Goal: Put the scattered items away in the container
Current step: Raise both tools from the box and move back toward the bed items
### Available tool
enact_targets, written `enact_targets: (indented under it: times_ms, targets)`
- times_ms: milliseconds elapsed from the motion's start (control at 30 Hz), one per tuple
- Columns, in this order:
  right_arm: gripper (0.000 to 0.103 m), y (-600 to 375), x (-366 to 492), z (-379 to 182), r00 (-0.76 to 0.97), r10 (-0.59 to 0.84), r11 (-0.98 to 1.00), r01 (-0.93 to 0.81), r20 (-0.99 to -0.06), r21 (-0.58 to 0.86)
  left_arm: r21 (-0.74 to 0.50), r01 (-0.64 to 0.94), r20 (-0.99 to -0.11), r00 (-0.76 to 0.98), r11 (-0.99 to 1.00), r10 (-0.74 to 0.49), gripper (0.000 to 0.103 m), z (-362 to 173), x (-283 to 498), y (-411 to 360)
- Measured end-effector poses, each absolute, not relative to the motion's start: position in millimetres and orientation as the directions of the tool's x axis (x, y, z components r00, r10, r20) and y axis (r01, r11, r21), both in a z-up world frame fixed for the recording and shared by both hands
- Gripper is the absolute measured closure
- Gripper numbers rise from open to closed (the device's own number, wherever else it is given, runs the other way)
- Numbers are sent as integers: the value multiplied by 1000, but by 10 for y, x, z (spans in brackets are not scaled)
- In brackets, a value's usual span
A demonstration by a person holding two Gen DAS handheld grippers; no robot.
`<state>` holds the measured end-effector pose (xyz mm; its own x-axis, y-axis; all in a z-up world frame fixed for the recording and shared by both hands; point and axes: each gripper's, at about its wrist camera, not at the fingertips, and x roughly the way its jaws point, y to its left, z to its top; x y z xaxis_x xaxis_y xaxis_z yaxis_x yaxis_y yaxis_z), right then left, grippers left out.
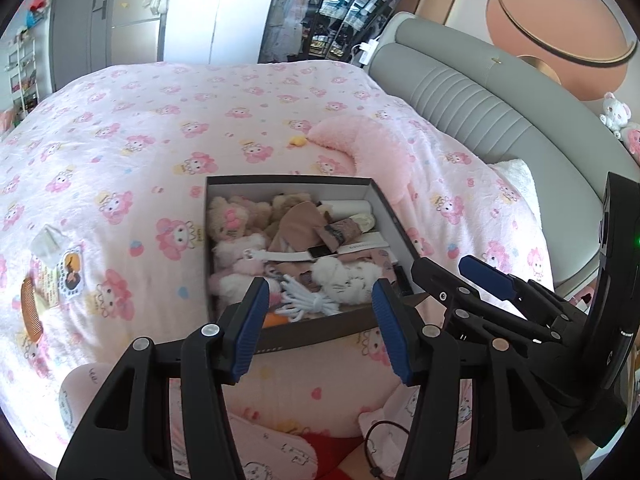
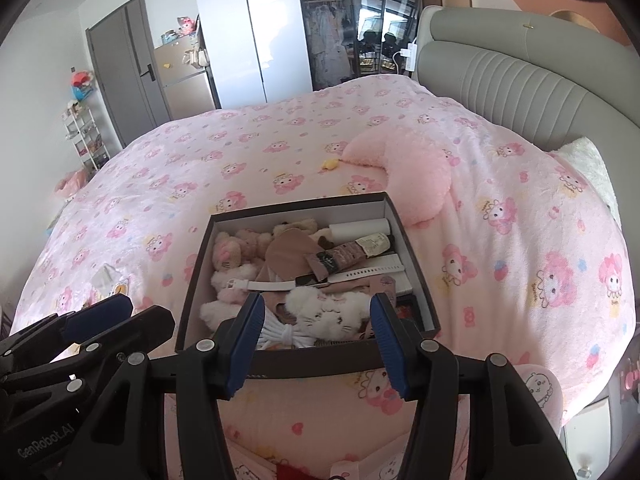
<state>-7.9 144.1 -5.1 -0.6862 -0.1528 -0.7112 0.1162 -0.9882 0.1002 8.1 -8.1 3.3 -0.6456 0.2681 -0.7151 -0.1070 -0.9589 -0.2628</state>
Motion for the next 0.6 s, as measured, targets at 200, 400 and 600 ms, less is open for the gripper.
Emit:
enact_targets:
  times_ms: [200, 400, 600]
  targets:
    - [52, 1132, -74, -151, -656, -184, -982, 147, -732, 116, -259, -34, -731, -646, -965, 219, 51, -53, 172, -413]
    - [52, 668, -84, -331, -583, -246, -961, 249, -774, 118, -253, 60, -755, -636, -966, 158, 51, -208, 311, -836]
    - [52, 125, -114, -480, -514, -290, -926, 362, -807, 102, -288, 162, -769, -627, -944, 127, 52, -385, 451, -1365]
